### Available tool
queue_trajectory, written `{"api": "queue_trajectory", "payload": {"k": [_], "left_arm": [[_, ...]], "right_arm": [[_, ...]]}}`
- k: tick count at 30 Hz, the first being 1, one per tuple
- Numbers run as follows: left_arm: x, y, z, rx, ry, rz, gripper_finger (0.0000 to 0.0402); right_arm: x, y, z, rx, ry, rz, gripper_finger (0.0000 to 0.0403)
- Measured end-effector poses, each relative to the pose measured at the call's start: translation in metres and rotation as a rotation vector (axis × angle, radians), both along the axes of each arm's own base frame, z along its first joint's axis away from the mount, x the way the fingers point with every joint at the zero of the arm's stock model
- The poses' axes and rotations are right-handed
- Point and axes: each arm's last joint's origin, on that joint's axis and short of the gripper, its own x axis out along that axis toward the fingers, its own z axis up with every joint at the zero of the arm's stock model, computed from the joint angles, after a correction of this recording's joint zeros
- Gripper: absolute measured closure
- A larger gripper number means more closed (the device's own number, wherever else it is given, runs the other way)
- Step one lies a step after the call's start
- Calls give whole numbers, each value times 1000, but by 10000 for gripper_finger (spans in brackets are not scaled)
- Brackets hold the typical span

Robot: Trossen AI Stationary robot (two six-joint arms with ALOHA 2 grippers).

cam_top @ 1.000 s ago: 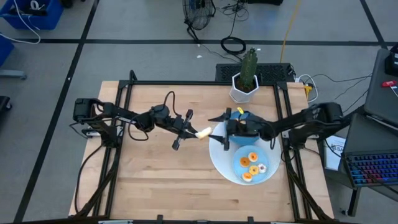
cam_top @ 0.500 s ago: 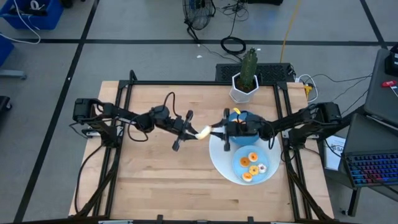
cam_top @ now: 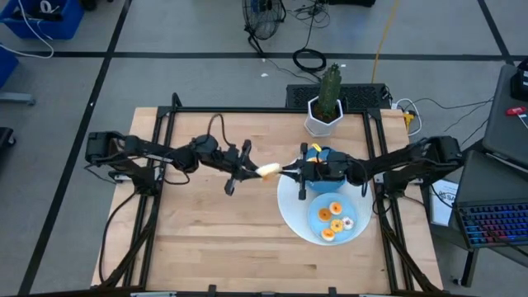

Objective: Pick & Place donuts
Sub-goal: Put the big white donut on the blue plate

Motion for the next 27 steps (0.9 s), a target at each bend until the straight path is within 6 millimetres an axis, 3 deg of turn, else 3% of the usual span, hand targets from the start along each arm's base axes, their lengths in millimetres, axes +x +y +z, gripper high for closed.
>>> {"api": "queue_trajectory", "payload": {"k": [6,11,20,27], "left_arm": [[-14,4,15,14,57,127,360],[-16,5,14,15,87,175,359],[-14,-4,16,48,56,158,359],[-12,-14,19,11,26,242,357]], "right_arm": [[-15,3,10,-8,75,-37,401],[-23,9,17,-5,87,-20,402],[-22,12,19,6,52,-4,402],[-18,12,18,-3,18,3,403]]}}
